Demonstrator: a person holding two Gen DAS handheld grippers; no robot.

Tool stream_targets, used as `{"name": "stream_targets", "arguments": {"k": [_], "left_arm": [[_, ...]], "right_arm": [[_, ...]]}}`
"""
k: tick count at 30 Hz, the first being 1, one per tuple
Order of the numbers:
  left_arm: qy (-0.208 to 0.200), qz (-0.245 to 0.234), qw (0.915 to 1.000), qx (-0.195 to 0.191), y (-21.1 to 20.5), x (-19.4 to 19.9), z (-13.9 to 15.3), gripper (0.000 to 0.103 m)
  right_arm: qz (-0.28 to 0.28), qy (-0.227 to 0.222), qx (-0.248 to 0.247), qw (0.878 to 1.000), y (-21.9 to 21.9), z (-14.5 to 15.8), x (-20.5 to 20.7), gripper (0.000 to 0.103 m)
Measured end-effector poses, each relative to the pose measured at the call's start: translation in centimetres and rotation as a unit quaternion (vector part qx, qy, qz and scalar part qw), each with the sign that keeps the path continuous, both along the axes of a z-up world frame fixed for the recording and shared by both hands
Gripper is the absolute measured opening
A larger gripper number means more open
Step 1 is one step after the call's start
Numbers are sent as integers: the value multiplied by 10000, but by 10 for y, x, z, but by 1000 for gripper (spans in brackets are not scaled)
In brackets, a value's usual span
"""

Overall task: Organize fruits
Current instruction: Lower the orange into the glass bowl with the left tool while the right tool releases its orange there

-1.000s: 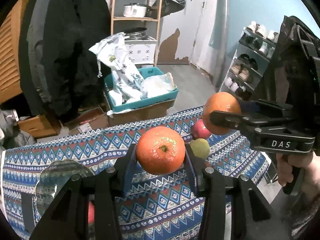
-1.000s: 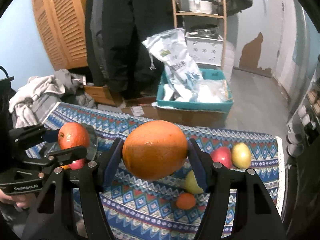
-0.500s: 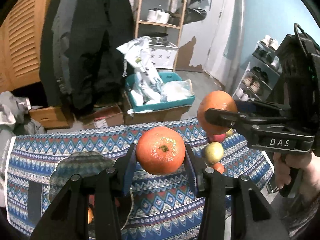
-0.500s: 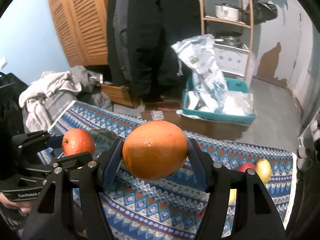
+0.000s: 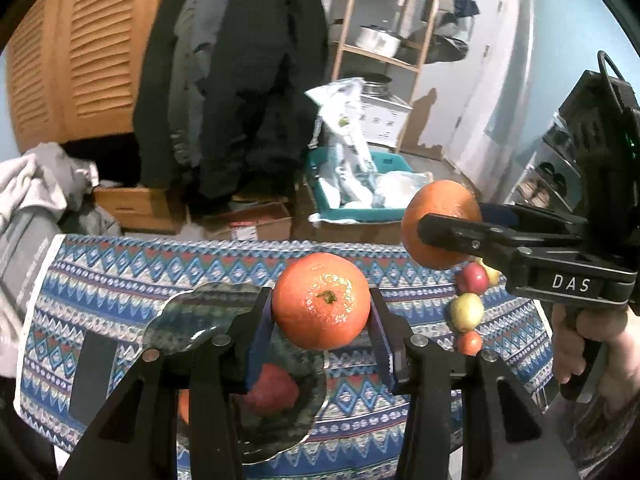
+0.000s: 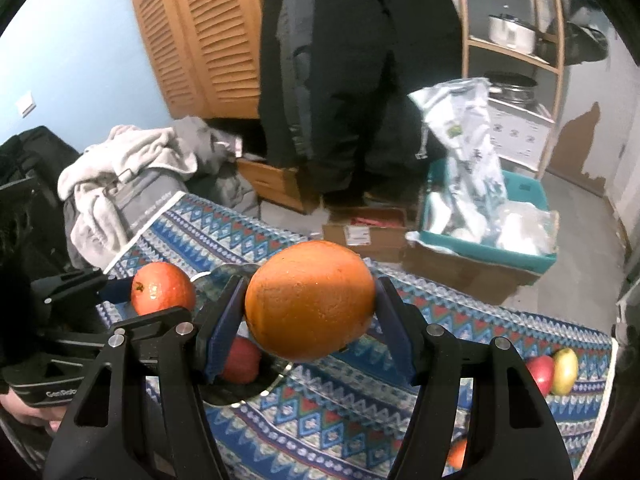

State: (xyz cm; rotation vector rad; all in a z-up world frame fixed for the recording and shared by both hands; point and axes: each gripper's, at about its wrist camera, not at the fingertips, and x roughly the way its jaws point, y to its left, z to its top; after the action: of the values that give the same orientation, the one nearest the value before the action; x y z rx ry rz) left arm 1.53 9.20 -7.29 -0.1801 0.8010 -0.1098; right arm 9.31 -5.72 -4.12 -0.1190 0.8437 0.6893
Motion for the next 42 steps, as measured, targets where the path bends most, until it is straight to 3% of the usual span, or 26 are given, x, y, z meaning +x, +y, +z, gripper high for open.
{"name": "stream_targets", "arguments": {"k": [12, 21, 31, 42], "left_arm": [[217, 605, 9979, -58, 53, -3, -21, 46], [611, 1024, 9929, -38, 85, 6, -56, 46], [1271, 1547, 9796, -166, 118, 13, -110, 46], [1815, 1691, 9682, -327, 127, 14, -148, 46]], "right_arm": [[347, 350, -103, 9987, 60, -28, 13, 65], [513, 840, -281, 9947, 99, -72, 25, 65], [657, 1400, -704, 9855, 134, -134, 29, 65], [749, 1743, -937, 9774, 153, -169, 22, 65]]}}
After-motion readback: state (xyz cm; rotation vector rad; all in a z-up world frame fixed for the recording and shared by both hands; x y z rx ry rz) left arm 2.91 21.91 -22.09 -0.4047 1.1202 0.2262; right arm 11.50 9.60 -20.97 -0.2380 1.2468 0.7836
